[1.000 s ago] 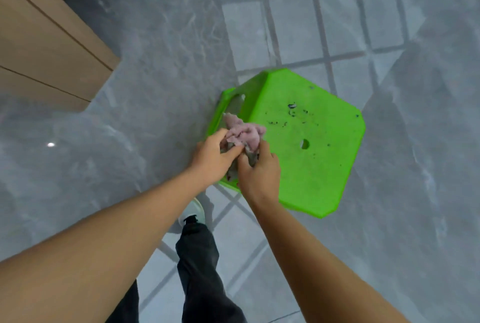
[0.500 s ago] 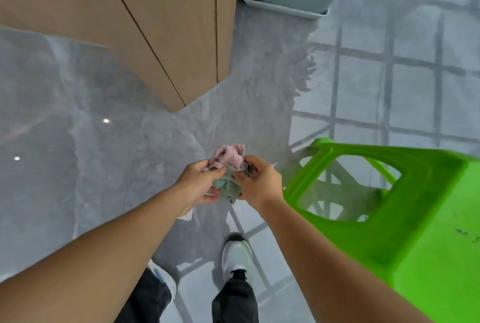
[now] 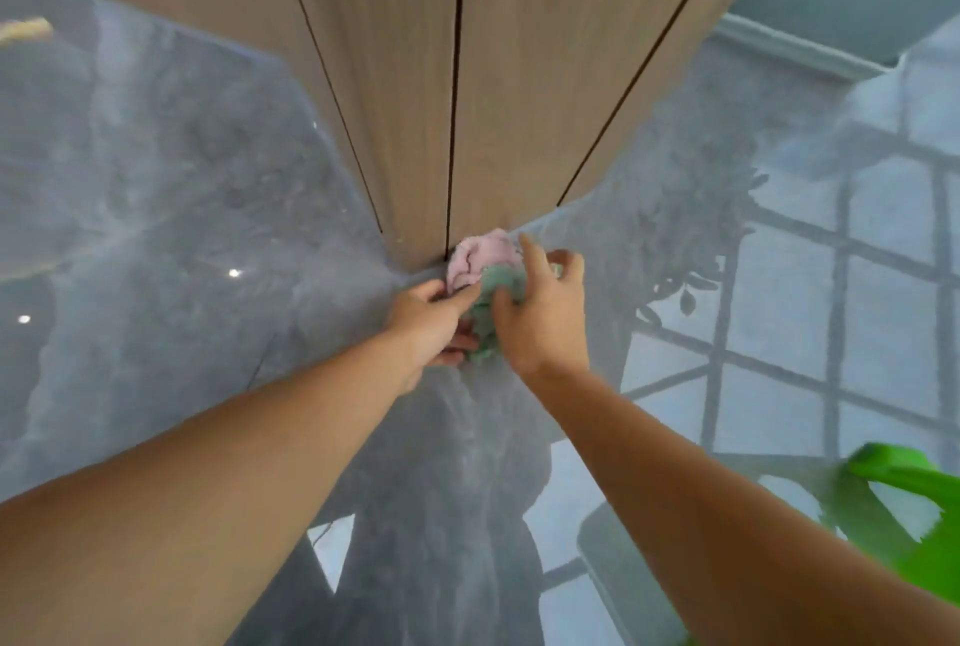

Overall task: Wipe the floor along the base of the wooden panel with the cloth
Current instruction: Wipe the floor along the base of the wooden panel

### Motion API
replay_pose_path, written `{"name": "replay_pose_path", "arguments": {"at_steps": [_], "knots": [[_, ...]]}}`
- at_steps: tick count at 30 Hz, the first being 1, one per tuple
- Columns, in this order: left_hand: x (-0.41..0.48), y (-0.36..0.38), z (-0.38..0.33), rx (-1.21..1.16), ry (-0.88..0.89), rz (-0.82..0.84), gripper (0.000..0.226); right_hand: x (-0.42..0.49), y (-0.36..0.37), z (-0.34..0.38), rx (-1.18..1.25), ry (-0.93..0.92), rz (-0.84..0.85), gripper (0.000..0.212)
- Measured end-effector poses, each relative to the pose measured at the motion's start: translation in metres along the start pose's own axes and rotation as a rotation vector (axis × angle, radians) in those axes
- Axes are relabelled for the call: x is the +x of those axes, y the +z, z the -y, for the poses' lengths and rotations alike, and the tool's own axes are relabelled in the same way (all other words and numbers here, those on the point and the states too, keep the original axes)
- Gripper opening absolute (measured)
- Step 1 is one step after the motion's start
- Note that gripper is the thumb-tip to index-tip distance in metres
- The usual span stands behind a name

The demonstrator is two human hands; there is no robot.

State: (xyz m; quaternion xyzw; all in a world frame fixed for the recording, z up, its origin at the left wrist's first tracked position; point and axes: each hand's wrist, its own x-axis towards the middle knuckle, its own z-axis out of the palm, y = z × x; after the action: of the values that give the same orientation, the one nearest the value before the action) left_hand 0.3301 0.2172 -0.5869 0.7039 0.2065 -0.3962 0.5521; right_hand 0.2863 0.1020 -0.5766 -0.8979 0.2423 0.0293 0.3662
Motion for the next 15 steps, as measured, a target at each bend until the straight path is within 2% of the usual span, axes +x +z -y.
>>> {"name": "replay_pose_path", "arguments": {"at_steps": [2, 4, 6, 8, 10, 12, 15], "knots": [[0.016, 0.0, 0.011, 0.026, 0.108, -0.049, 0.022, 0.008, 0.015, -0.013, -0.134, -0.242, 0.012, 0.057], [0.01, -0.004, 0.022, 0.084, 0.256, -0.074, 0.021, 0.007, 0.022, -0.021, -0.194, -0.383, 0.028, 0.052], [-0.001, -0.024, 0.035, 0.308, 0.458, -0.234, 0.02, 0.0, 0.028, -0.021, -0.237, -0.433, 0.078, 0.057], [-0.007, -0.051, 0.051, 0.671, 0.565, -0.432, 0.05, -0.011, 0.036, -0.018, -0.303, -0.371, 0.143, 0.068], [-0.014, -0.076, 0.069, 0.863, 0.441, -0.57, 0.086, -0.024, 0.049, -0.007, -0.34, -0.337, 0.197, 0.069], [-0.012, -0.094, 0.088, 0.972, 0.302, -0.628, 0.111, -0.032, 0.068, -0.001, -0.358, -0.372, 0.206, 0.059], [-0.001, -0.102, 0.109, 1.102, 0.288, -0.641, 0.115, -0.022, 0.072, -0.014, -0.394, -0.51, 0.171, 0.04]]}}
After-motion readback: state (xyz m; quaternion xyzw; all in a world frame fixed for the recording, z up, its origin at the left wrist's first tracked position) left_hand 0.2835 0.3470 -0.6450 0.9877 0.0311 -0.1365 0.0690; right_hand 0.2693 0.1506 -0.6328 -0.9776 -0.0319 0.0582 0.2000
